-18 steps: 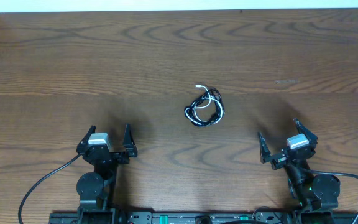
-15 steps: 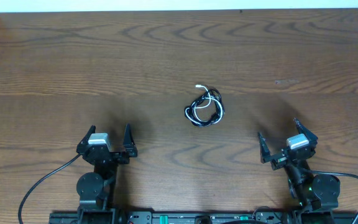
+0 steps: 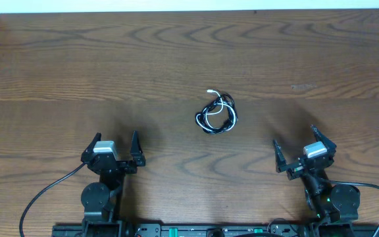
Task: Untangle cables
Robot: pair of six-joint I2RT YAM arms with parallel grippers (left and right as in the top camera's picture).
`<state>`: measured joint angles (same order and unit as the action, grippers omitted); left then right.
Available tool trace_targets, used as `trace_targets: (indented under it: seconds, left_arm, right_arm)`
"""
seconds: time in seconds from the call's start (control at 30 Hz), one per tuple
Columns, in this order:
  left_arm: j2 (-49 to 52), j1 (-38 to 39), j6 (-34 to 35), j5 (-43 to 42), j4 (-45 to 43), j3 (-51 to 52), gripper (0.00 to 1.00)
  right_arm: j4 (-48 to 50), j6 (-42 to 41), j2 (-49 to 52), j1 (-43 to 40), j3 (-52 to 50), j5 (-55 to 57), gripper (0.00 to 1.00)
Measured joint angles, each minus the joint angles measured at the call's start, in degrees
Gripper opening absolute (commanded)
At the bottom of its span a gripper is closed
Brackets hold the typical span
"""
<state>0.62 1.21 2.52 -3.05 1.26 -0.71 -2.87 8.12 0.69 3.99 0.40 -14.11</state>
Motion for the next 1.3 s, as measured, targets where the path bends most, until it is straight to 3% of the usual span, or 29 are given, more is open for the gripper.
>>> trace_targets:
  seconds: [0.8, 1.3]
  left_arm:
    - [0.0, 0.0, 0.0, -0.09, -0.15, 0.0, 1.0]
    - [0.02, 0.0, 0.0, -9.94, -1.25, -0.07, 0.99]
  right_arm:
    - [0.02, 0.0, 0.0, 0.0, 0.0, 0.52, 0.99]
    - [0.87, 0.0, 0.0, 0.0, 0.0, -9.07, 0.99]
